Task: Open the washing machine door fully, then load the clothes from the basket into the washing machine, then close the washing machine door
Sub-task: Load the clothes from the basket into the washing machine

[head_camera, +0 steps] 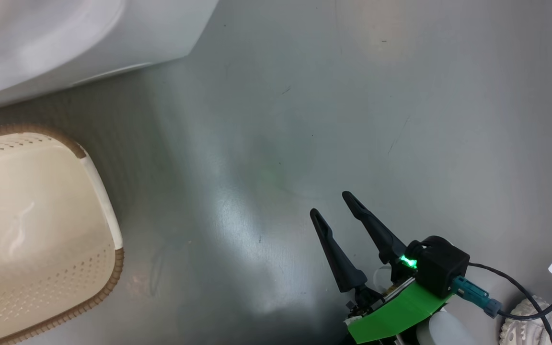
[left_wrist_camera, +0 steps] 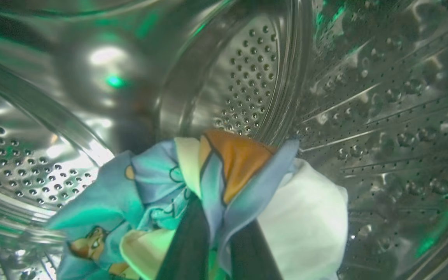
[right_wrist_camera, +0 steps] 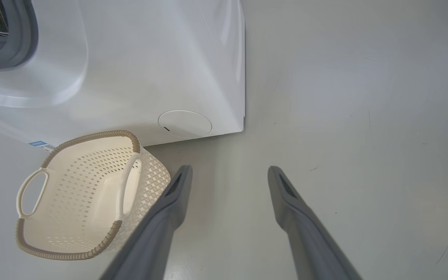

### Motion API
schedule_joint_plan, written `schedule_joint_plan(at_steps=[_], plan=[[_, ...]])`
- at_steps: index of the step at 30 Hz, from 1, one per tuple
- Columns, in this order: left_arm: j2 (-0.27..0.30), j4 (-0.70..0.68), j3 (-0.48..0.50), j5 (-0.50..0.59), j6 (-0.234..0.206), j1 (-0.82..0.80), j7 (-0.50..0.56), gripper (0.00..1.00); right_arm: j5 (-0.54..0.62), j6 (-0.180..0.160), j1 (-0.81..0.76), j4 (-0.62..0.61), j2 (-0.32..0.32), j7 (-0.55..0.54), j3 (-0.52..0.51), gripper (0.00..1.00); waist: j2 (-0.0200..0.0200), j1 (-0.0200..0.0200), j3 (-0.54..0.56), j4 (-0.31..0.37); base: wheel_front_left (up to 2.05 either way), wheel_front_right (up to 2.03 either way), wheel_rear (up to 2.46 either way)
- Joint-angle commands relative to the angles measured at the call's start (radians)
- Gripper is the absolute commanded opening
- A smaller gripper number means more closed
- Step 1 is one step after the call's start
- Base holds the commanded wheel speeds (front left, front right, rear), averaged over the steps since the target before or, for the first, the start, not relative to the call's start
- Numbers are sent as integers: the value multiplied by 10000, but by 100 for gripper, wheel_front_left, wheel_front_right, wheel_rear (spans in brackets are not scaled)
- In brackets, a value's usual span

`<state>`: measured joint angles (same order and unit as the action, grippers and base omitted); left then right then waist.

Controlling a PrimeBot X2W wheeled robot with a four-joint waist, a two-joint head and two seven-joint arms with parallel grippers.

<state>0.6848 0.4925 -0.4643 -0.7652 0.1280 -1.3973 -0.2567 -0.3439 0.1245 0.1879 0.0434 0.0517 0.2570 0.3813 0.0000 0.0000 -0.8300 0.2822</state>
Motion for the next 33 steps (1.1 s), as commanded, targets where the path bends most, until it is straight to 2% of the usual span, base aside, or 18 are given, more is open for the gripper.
schedule_joint_plan(at_steps=[1,2,3,11,18,33], plan=[[642,-63,125,-70,27,-45,-51,8,-86,62,-335,-182,-15,48,298,100,0,0,-1,10,0,0,0],[662,11,60,-114,27,-48,-51,42,-93,62,-326,-173,-15,48,300,100,0,0,-5,10,0,0,0],[662,175,62,-191,27,-47,-51,100,-95,62,-317,-162,-15,48,288,100,0,0,1,0,0,0,0],[464,934,-226,-243,27,-27,-51,100,-63,62,-244,-64,-15,48,104,100,0,0,223,-178,0,0,0],[-31,1356,-195,-255,27,552,-51,100,-8,62,-81,72,-15,48,-112,100,0,0,722,-481,0,0,0],[-1126,1216,744,53,27,2743,-51,100,250,62,4,655,-15,48,-616,100,0,0,2126,-1176,0,0,0]])
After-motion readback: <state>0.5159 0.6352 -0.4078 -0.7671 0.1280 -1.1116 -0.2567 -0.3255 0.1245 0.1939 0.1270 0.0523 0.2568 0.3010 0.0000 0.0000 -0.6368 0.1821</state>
